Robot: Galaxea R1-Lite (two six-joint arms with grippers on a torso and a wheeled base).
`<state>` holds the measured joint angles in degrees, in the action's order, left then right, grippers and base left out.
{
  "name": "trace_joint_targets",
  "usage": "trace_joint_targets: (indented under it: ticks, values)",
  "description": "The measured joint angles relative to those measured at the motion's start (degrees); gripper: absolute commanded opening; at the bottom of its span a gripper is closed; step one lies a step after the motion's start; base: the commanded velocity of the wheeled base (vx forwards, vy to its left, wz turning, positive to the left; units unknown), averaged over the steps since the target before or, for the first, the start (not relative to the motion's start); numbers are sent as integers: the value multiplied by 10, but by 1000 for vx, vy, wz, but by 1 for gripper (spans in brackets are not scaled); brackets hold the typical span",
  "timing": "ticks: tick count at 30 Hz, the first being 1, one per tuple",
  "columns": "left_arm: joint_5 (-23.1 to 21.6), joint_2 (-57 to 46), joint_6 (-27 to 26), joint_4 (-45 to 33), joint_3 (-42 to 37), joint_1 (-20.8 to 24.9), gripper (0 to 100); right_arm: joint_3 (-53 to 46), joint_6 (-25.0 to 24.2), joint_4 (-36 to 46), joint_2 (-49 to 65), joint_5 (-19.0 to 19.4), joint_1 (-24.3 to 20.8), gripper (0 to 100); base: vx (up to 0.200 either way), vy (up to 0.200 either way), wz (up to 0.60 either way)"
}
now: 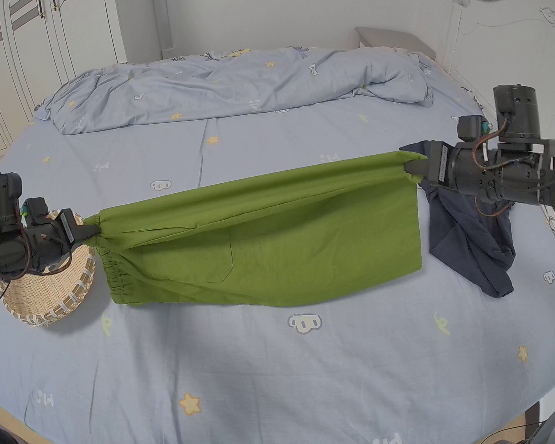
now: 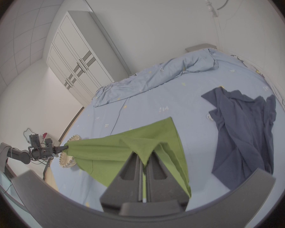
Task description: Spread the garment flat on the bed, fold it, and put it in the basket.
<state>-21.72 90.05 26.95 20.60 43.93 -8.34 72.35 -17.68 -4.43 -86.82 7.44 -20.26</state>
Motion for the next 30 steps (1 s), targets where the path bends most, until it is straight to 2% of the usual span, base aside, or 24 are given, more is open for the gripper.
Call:
trace_joint_targets:
  ticks: [8,14,30]
  values:
    - [5,68,-18,-29,63,14,0,82,17,-12,-81,-16,1,0,0,0,0]
    - [1,87,-25,-29,70,2,0,128,28,-14,-130,-39,10,0,0,0,0]
    - [2,112,-28,-26,78,-10,0,197,37,-17,-224,-43,30,0,0,0,0]
